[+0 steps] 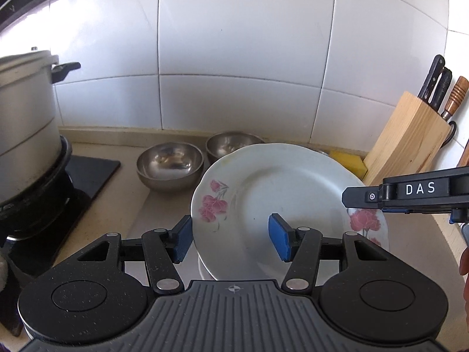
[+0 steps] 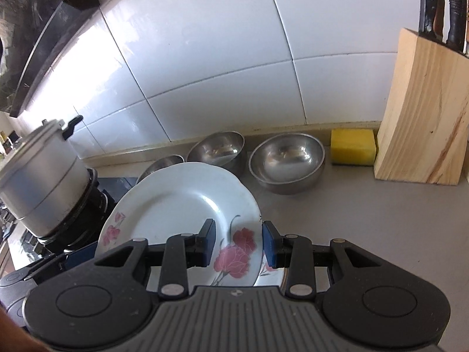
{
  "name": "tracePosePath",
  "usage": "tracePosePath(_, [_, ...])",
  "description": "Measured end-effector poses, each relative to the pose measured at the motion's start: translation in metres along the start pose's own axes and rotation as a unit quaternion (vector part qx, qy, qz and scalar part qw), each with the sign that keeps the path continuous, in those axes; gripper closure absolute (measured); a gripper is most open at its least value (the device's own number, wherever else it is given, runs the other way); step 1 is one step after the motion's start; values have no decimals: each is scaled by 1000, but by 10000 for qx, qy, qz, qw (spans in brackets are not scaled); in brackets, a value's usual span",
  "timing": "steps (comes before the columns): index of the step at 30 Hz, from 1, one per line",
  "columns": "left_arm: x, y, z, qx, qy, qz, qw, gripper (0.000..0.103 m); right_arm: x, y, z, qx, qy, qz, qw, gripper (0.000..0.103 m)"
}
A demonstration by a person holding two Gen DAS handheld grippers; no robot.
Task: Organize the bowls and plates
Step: 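Lift the gripped plate and carry it back toward the stove, then lower the held pink-flowered plate onto the other plate beside the steel bowls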
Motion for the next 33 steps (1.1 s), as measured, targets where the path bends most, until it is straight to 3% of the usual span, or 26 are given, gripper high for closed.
tracePosePath(33, [9, -18, 41, 480, -412, 379, 9973, 46, -9, -35, 43, 435, -787, 351, 9953, 85])
Point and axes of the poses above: each gripper's, at about its wrist camera, not at the fingertips, and z roughly the way its jaws point, x to its left, y to its top, the point moved 7 cm from there along z, roughly the way its jaws point, and after that the axes turned 2 degrees about z, right-handed, at the moved point
